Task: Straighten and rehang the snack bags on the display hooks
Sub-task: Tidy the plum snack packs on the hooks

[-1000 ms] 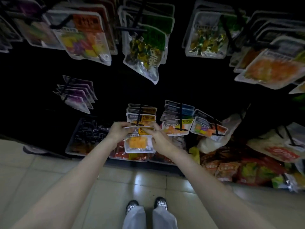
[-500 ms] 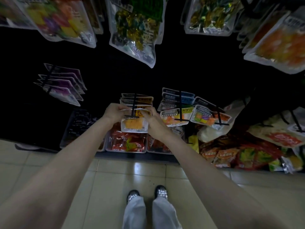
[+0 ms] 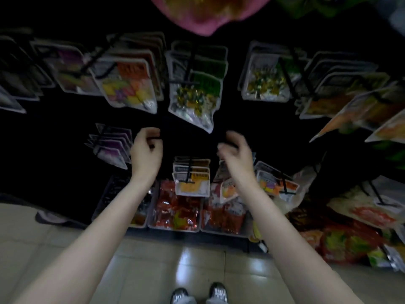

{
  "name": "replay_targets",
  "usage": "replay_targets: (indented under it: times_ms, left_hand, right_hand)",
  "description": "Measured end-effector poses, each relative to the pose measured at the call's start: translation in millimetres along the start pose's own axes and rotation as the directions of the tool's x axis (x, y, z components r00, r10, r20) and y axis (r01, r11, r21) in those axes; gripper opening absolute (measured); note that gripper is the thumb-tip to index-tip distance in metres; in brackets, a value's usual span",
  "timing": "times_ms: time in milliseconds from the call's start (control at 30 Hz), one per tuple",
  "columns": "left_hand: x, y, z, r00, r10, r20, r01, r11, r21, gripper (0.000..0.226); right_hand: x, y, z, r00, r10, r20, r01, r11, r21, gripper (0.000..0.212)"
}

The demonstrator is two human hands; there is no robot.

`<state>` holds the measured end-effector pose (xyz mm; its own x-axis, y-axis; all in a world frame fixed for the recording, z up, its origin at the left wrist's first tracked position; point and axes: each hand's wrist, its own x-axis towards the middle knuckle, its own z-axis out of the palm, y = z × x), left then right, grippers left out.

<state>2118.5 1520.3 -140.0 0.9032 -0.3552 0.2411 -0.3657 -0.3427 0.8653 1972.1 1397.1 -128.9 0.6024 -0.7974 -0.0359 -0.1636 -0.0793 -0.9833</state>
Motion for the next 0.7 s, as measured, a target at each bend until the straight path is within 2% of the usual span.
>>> replay_targets:
  times_ms: [67,133,200,267,333,400,467,533,600,700]
  left_hand:
    - [4.1,28.8,-10.1,0.991,0.128,0.048,-0.125,0.990,-0.063,0.028]
    - [13.2,54.7,-13.2,0.958,0.247,0.145,-0.235,0.968,-0.090,0.040]
    - [24.6,70.6,-11.4,0.892,0.364,0.268,-0.357,0.931,-0.077,0.057]
    - [33.8,74.5,-5.8,0.824,0.400,0.401,-0.423,0.906,-0.033,0.074]
    - [39.6,74.5,-1.2,0.802,0.378,0.463,-0.435,0.900,0.018,0.087]
    - [46.3,72.3,4.0,0.840,0.389,0.378,-0.433,0.901,0.036,0.081]
    - [51.8,71.8,5.7,0.883,0.393,0.255,-0.421,0.904,0.067,0.071]
    - [50.0,72.9,3.8,0.907,0.357,0.222,-0.395,0.905,0.157,0.065]
    - [48.3,70.9,1.9,0.913,0.348,0.215,-0.389,0.901,0.193,0.063]
    - [49.0,70.5,-3.8,0.921,0.336,0.196,-0.369,0.913,0.171,0.065]
  right_hand:
    - [7.7,-38.7,-3.2,0.994,-0.109,-0.014,0.110,0.989,0.100,0.046]
    - [17.5,-66.0,3.2,0.982,-0.179,0.059,0.178,0.984,0.022,0.049]
    - [23.4,-77.0,11.6,0.968,-0.192,0.162,0.202,0.978,-0.049,0.047]
    - [23.3,-78.5,14.3,0.946,-0.192,0.262,0.211,0.976,-0.046,0.041]
    - [22.9,-77.8,10.7,0.922,-0.199,0.333,0.232,0.971,-0.063,0.039]
    - [28.8,-76.4,6.5,0.918,-0.248,0.309,0.285,0.956,-0.077,0.038]
    - [45.5,-73.5,5.8,0.954,-0.270,0.130,0.287,0.948,-0.137,0.041]
    - [63.8,-74.7,6.2,0.986,-0.164,-0.039,0.162,0.985,-0.055,0.051]
    - [77.5,-77.0,5.4,0.997,-0.075,0.006,0.074,0.994,0.084,0.060]
    - [82.7,-83.9,8.3,0.974,-0.101,0.201,0.075,0.988,0.133,0.049]
